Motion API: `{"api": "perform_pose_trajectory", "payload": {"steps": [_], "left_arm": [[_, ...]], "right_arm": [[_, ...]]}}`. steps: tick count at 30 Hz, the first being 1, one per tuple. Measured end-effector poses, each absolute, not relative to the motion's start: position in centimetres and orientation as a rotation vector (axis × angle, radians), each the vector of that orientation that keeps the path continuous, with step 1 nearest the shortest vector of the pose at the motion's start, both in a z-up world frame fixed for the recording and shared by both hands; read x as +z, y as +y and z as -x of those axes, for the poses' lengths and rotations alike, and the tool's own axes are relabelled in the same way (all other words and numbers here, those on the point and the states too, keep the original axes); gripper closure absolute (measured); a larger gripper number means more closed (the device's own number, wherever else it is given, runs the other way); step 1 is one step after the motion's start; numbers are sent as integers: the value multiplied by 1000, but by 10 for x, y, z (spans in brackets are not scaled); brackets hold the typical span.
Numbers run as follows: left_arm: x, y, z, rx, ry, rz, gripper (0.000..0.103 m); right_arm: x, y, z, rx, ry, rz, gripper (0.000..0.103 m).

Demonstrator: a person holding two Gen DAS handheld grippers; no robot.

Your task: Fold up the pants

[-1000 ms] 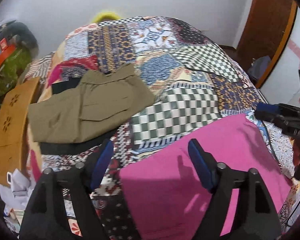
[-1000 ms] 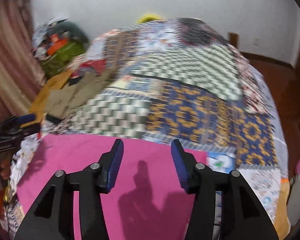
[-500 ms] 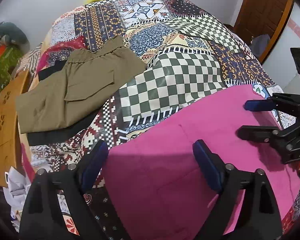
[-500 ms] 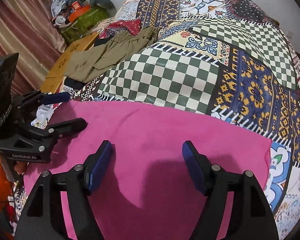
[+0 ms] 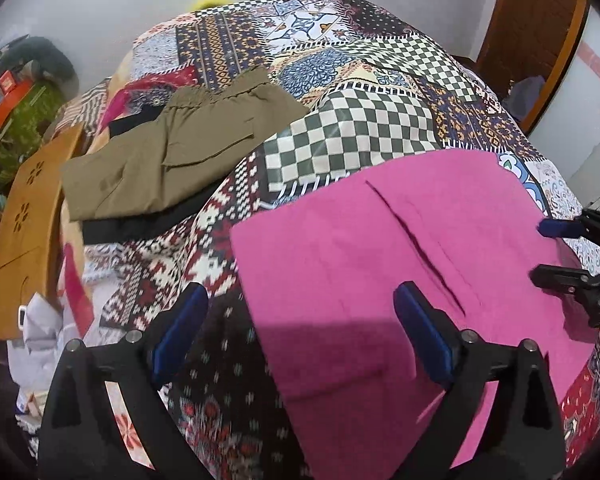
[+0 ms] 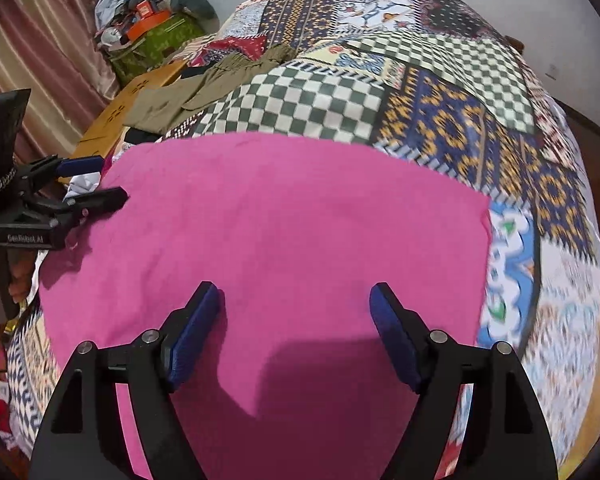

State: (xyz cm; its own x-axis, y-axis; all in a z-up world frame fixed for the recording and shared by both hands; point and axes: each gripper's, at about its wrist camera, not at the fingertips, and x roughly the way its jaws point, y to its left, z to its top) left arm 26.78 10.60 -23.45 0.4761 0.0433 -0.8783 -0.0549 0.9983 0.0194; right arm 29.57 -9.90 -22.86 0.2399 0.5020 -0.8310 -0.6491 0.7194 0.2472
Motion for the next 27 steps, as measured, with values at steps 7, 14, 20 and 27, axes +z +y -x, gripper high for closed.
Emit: {"api": "perform_pose_trajectory", "payload": {"steps": [7,14,20,27], "left_arm": [[-228,111,-234,103,1062,45,7],[-226,115,-205,142,1067,59,7],[-211,125,-183,186,1044,98,7],[-187,124,-174,189,994,223,7]], "right_arm": [[-227,-125,-264,739,1061,152,28],[-225,-144,-243,688,1046,92,28],[-219,-146,-235,655,1036,62,28],[-187,-128,-222,703,930,62,28]]}}
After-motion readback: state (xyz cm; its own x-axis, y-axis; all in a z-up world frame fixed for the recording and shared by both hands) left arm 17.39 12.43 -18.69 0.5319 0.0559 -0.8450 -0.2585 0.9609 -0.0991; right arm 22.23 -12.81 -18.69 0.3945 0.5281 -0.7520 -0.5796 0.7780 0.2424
